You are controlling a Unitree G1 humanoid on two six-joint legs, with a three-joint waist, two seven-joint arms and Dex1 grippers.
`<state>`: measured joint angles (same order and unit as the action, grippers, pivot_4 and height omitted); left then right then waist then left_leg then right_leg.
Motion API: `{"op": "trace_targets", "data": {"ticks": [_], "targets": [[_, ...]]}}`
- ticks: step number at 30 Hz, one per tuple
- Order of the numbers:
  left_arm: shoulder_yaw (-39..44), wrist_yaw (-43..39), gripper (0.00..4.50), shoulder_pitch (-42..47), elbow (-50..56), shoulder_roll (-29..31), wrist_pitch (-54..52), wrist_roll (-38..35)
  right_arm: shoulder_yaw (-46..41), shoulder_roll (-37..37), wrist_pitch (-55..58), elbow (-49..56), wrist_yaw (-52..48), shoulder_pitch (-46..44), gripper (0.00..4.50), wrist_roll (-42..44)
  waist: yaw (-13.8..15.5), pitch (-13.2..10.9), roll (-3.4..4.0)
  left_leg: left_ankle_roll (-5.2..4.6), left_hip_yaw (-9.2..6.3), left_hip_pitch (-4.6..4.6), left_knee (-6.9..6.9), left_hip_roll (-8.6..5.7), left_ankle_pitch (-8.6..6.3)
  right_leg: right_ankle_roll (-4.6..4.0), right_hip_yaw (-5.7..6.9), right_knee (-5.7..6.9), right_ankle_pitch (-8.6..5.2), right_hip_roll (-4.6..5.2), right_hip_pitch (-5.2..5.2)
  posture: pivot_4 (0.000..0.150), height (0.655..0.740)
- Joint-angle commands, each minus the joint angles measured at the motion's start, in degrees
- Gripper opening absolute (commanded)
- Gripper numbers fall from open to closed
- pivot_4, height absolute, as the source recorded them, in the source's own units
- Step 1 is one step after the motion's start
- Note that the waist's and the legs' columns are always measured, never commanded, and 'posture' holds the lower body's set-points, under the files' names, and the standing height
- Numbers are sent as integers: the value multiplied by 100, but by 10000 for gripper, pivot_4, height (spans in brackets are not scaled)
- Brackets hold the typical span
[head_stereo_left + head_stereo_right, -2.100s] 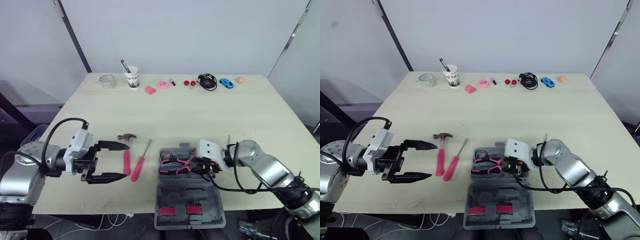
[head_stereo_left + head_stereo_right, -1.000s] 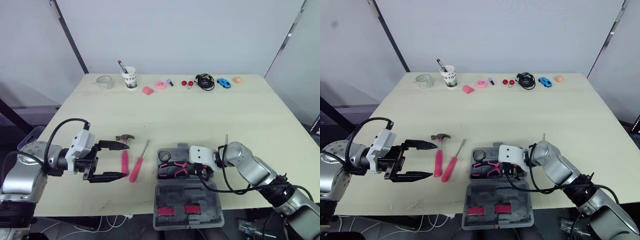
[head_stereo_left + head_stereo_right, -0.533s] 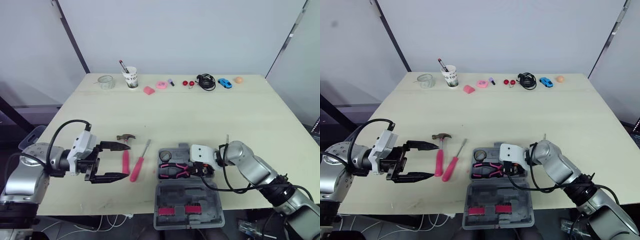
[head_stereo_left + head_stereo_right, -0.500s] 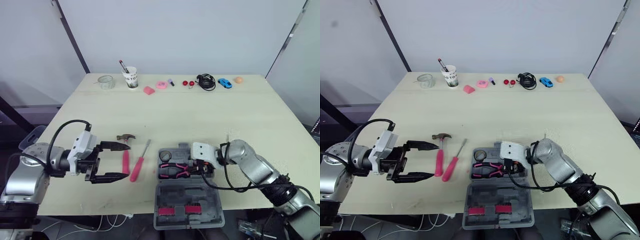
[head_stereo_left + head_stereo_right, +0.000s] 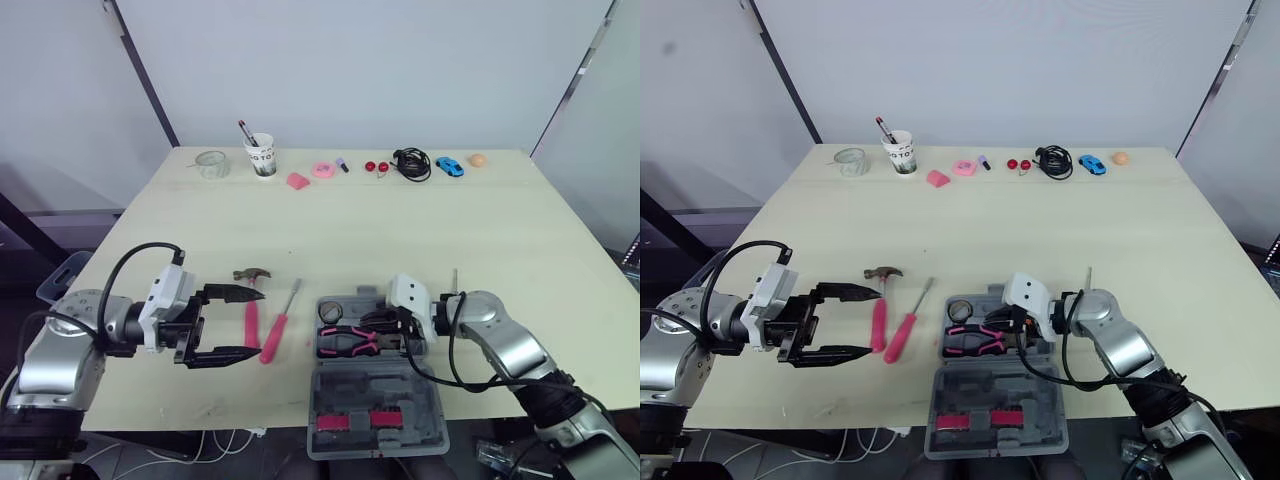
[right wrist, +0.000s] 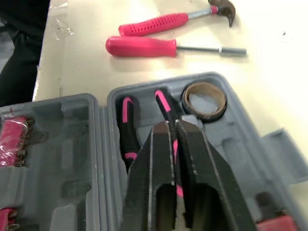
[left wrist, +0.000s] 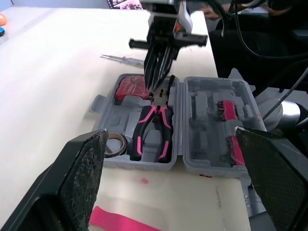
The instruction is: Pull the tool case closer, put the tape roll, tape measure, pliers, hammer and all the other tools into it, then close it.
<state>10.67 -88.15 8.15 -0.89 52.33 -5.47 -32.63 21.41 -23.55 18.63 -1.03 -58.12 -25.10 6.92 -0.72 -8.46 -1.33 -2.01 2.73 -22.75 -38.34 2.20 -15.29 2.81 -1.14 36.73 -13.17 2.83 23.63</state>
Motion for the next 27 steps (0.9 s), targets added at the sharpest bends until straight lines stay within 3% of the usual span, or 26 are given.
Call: {"op": "trace_targets", "data": {"ticks": [1,18,27], "targets": [[134,-19,45000,-17,51,17,92,-9,-30,118,-394,-253,78,17,2147,-55,-2,0,0,0,-1,0,0,0,0,-2,0,0,-1,0,0,1500,7400],[166,82,45000,-137,126,-18,102,-20,753,186,-486,-2496,229,-50,2147,-1198,-7,41,-22,0,-1,25,1,2,0,-5,-3,5,-3,0,-15,1500,7400],[166,178,45000,-319,276,-63,73,-61,1076,194,-518,-3117,456,-146,2147,-1624,7,163,-16,1,-18,127,14,17,-1,-21,-8,5,-16,18,-94,1500,7400]]}}
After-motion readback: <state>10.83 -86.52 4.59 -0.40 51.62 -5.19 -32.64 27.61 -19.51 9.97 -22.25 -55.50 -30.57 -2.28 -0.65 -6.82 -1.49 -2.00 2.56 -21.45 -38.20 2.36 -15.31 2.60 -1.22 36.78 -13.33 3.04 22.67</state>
